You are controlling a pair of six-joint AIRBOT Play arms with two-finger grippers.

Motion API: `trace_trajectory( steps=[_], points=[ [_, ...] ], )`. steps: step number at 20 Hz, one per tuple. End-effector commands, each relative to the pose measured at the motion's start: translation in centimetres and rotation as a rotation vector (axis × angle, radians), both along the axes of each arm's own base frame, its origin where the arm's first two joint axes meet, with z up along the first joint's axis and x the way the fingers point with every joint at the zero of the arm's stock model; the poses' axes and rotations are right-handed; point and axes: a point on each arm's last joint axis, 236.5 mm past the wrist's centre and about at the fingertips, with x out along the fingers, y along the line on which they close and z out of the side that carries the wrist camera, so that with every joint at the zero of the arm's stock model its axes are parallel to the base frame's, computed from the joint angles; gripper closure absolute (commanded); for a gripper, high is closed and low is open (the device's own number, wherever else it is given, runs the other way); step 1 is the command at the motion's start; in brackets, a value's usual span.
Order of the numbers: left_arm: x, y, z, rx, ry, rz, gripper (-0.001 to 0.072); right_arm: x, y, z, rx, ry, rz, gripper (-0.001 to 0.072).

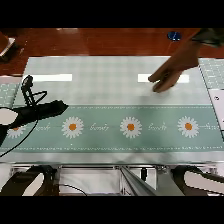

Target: Fold the shirts.

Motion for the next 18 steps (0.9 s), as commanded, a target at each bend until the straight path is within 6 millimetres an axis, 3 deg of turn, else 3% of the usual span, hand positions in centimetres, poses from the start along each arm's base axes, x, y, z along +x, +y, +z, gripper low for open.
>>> trace_trajectory(
  steps=[1,6,9,12,15,18],
  points=[
    [0.0,0.0,0.0,0.000,0.000,0.001,0.0685,-4.8,-6.8,1.4,-0.012,0.066,-0.182,0.0689],
    [0.0,0.0,0.0,0.001,-0.002,0.002,0.0685,-12.3,-13.9,-0.4,-0.090,0.228,-0.443,0.0690],
    [0.1,0.0,0.0,0.001,-0.002,0.002,0.0685,-17.2,-15.7,-3.7,-0.069,0.337,-0.585,0.0689],
    [0.5,0.3,0.2,0.004,-0.019,0.015,0.0685,-23.8,-18.2,-7.8,-0.090,0.481,-0.782,0.0689],
    [0.7,0.4,0.3,0.005,-0.028,0.022,0.0685,-30.7,-20.5,-10.5,-0.175,0.628,-0.951,0.0689],
    [0.7,0.4,0.3,0.005,-0.028,0.022,0.0685,-36.3,-20.4,-13.3,-0.229,0.793,-1.054,0.0689]
  ],
)
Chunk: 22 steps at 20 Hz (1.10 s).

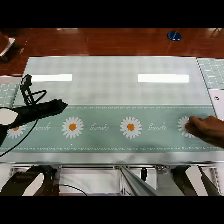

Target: Fold the shirts.

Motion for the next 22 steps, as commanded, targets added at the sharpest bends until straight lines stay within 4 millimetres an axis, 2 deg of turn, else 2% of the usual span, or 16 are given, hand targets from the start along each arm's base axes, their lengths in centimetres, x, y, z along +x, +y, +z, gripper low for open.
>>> trace_trajectory(
  steps=[1,2,3,4,6,8,9,11,12,13,15,17,18,19,20,22],
  points=[
    [0.1,0.1,0.1,0.001,-0.004,0.004,0.0685,-7.9,0.0,-3.4,-0.024,0.242,-0.145,0.0689],
    [0.1,0.1,0.1,0.001,-0.005,0.004,0.0685,-9.5,0.3,-4.3,-0.023,0.304,-0.178,0.0688],
    [0.1,0.1,0.1,0.001,-0.004,0.003,0.0685,-10.7,0.6,-5.1,-0.016,0.355,-0.203,0.0595],
    [0.1,0.0,0.1,0.002,-0.006,0.000,0.0685,-11.1,1.1,-6.2,0.013,0.382,-0.202,0.0333],
    [0.2,0.0,0.1,0.002,-0.008,0.002,0.0684,-11.0,1.0,-7.2,0.020,0.384,-0.186,0.0302],
    [1.0,0.5,0.7,0.009,-0.044,0.026,0.0685,-10.0,-0.8,-6.7,-0.051,0.336,-0.178,0.0305],
    [1.8,0.9,1.6,0.034,-0.084,0.018,0.0685,-8.6,-1.9,-6.1,-0.082,0.284,-0.158,0.0346],
    [4.1,2.2,5.4,0.071,-0.190,0.020,0.0685,-3.3,-3.7,-3.6,-0.130,0.142,-0.040,0.0538],
    [5.6,3.1,8.0,0.075,-0.243,0.046,0.0685,0.4,-4.0,-2.0,-0.148,0.052,0.047,0.0657],
    [7.2,4.0,11.1,0.080,-0.304,0.070,0.0685,5.4,-3.7,0.0,-0.162,-0.067,0.165,0.0689],
    [9.7,4.1,17.2,0.083,-0.413,0.064,0.0685,15.6,-0.2,4.1,-0.175,-0.331,0.391,0.0689],
    [10.6,1.5,20.9,0.071,-0.459,-0.020,0.0685,23.8,6.2,6.9,-0.179,-0.561,0.594,0.0689],
    [10.6,-0.4,21.5,0.063,-0.462,-0.073,0.0685,26.5,9.7,7.0,-0.189,-0.605,0.697,0.0689],
    [10.4,-2.5,21.1,0.053,-0.448,-0.127,0.0685,28.2,12.7,5.9,-0.195,-0.597,0.791,0.0689],
    [9.9,-4.3,19.6,0.070,-0.420,-0.182,0.0685,29.1,15.4,3.8,-0.205,-0.552,0.880,0.0689],
    [9.2,-6.5,14.3,0.187,-0.345,-0.291,0.0685,29.4,18.8,-3.1,-0.218,-0.388,0.986,0.0689]
  ],
)
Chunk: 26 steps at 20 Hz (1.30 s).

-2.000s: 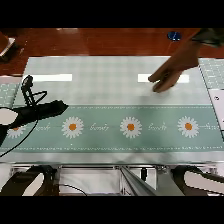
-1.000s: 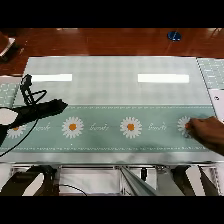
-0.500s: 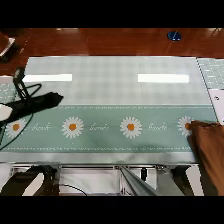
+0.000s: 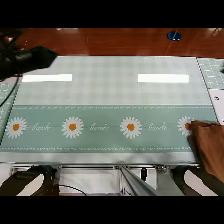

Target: Fold the shirts.

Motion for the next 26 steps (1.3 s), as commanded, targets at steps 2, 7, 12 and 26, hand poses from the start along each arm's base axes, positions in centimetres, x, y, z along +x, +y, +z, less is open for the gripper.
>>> trace_trajectory(
  steps=[2,7,12,26],
  points=[
    [-0.1,-3.3,-7.9,0.239,0.091,-0.129,0.0685,2.3,7.7,-10.9,-0.146,0.150,0.163,0.0689],
    [1.6,-1.9,-11.6,0.241,0.177,-0.084,0.0685,1.5,7.2,-14.7,-0.131,0.245,0.131,0.0689],
    [1.3,-2.0,-11.8,0.243,0.189,-0.091,0.0685,1.5,7.3,-14.7,-0.125,0.243,0.130,0.0689],
    [1.4,-1.9,-11.8,0.243,0.184,-0.088,0.0685,1.5,7.3,-14.7,-0.125,0.243,0.130,0.0689]
  ],
)
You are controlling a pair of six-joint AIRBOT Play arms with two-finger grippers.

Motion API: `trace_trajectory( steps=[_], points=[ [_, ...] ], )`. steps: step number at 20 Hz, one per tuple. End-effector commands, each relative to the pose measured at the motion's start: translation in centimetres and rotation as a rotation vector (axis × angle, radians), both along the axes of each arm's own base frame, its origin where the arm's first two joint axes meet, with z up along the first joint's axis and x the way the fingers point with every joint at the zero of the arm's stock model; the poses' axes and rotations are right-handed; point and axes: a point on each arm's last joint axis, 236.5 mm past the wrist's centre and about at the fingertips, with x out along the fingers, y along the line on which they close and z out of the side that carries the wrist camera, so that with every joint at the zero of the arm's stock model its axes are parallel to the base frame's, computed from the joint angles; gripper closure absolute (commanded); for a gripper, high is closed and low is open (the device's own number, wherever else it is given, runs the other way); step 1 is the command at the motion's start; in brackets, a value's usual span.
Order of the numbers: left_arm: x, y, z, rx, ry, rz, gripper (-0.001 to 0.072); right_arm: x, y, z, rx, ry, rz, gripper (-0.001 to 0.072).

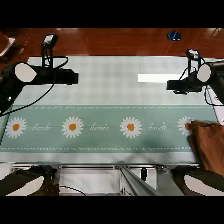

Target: Fold the shirts.

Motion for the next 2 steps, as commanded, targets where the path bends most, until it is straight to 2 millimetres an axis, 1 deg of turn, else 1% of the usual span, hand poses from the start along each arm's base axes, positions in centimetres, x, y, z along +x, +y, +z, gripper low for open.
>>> trace_trajectory(
  steps=[1,2],
  points=[
    [-0.02,-0.03,-0.03,0.000,0.001,-0.001,0.0685,-0.01,0.04,-0.04,-0.001,0.001,0.002,0.0689],
    [-0.02,-0.03,-0.04,0.001,0.001,-0.001,0.0685,-0.01,0.04,-0.04,-0.001,0.001,0.002,0.0689]
  ],
)
